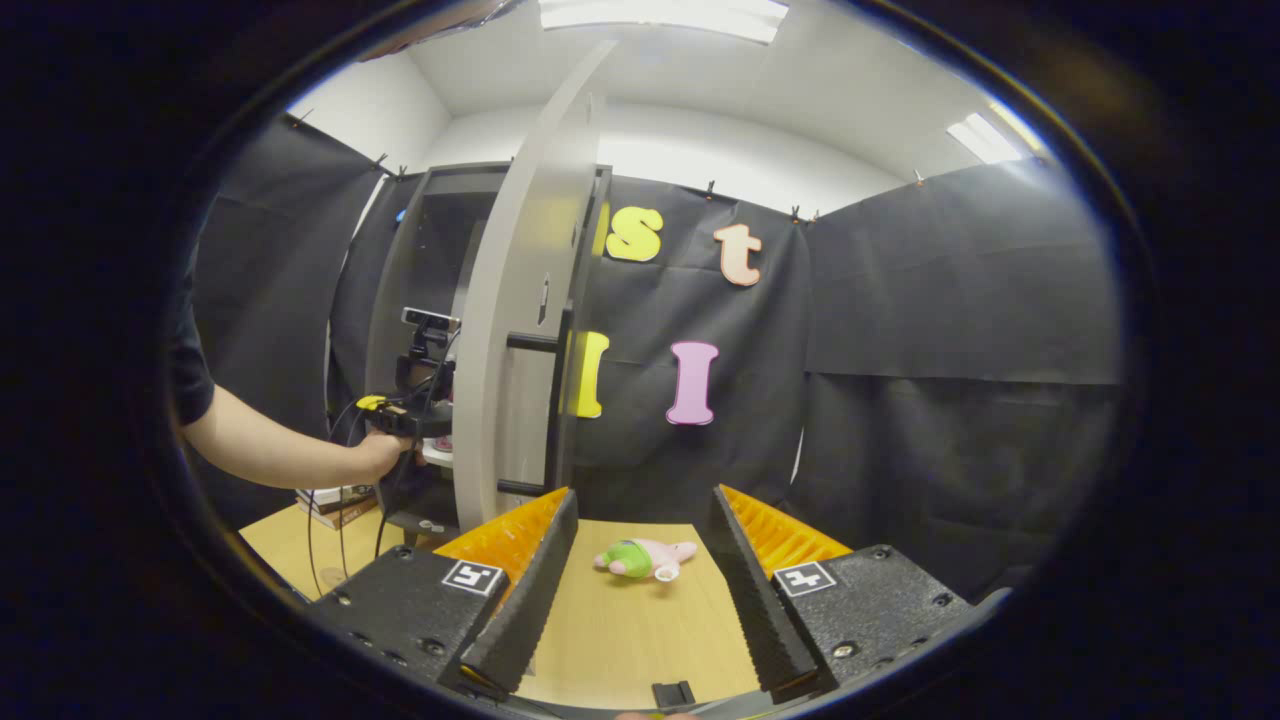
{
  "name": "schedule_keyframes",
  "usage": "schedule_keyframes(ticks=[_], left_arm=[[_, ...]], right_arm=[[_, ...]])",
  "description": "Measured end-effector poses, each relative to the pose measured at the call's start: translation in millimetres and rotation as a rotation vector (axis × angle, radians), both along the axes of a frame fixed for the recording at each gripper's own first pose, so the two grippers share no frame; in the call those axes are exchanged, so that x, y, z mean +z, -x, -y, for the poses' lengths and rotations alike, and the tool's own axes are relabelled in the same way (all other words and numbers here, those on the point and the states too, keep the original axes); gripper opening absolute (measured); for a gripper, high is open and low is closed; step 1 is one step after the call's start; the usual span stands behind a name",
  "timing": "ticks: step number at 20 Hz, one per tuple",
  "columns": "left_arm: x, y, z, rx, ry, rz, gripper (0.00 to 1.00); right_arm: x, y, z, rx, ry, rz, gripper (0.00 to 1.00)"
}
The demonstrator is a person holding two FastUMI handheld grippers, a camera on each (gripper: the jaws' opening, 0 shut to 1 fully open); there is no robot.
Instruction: Open the cabinet door with the right hand, grasp the bottle in the cabinet with the left hand and place it on the coaster, then close the cabinet door with the right hand.
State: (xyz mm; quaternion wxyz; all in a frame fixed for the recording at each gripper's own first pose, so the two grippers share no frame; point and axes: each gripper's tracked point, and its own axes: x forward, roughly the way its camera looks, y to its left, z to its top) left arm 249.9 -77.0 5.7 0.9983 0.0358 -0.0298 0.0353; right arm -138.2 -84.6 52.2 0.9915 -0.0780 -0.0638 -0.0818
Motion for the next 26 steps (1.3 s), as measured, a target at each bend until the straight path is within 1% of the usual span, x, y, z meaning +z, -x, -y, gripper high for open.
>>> schedule_keyframes(ticks=[1, 3, 4, 5, 6, 7, 10, 11, 13, 17, 19, 21, 22, 23, 24, 26], left_arm=[[1, 1, -4, 0.011, -0.003, 0.005, 0.71], [9, 9, -6, 0.010, 0.005, 0.022, 0.71], [15, 17, -6, 0.004, 0.007, 0.033, 0.82], [21, 26, -4, -0.011, 0.014, 0.044, 0.82], [28, 38, -2, -0.024, 0.019, 0.063, 0.71], [34, 51, -1, -0.033, 0.022, 0.075, 0.71], [47, 94, 3, -0.070, 0.034, 0.096, 0.71], [50, 111, 4, -0.081, 0.038, 0.098, 0.71], [52, 146, 4, -0.098, 0.045, 0.094, 0.71], [57, 203, -13, -0.085, 0.066, 0.103, 0.71], [50, 233, -31, -0.057, 0.081, 0.101, 0.71], [31, 264, -47, -0.028, 0.078, 0.094, 0.71], [19, 278, -51, -0.020, 0.078, 0.091, 0.71], [6, 291, -59, -0.003, 0.062, 0.090, 0.71], [-10, 302, -65, 0.009, 0.033, 0.084, 0.71], [-45, 317, -71, 0.021, -0.051, 0.077, 0.71]], right_arm=[[0, -2, -2, 0.005, 0.004, -0.002, 0.84], [1, -3, -4, 0.013, 0.009, -0.001, 0.86], [2, -4, -5, 0.017, 0.009, -0.001, 0.84], [0, -5, -5, 0.020, 0.008, -0.004, 0.84], [-1, -6, -4, 0.025, 0.004, -0.005, 0.86], [-3, -7, -4, 0.030, -0.002, -0.008, 0.84], [-9, -11, -3, 0.049, -0.014, -0.018, 0.87], [-11, -13, -4, 0.059, -0.014, -0.019, 0.84], [-11, -15, -7, 0.083, -0.008, -0.016, 0.84], [-20, -24, -10, 0.133, 0.007, -0.028, 0.84], [-23, -28, -11, 0.158, -0.002, -0.024, 0.84], [-23, -26, -10, 0.172, -0.002, -0.016, 0.83], [-21, -26, -7, 0.170, -0.003, -0.010, 0.84], [-22, -25, -5, 0.170, -0.007, -0.010, 0.84], [-21, -25, -2, 0.168, -0.020, -0.004, 0.86], [-20, -26, 0, 0.163, -0.047, -0.009, 0.86]])
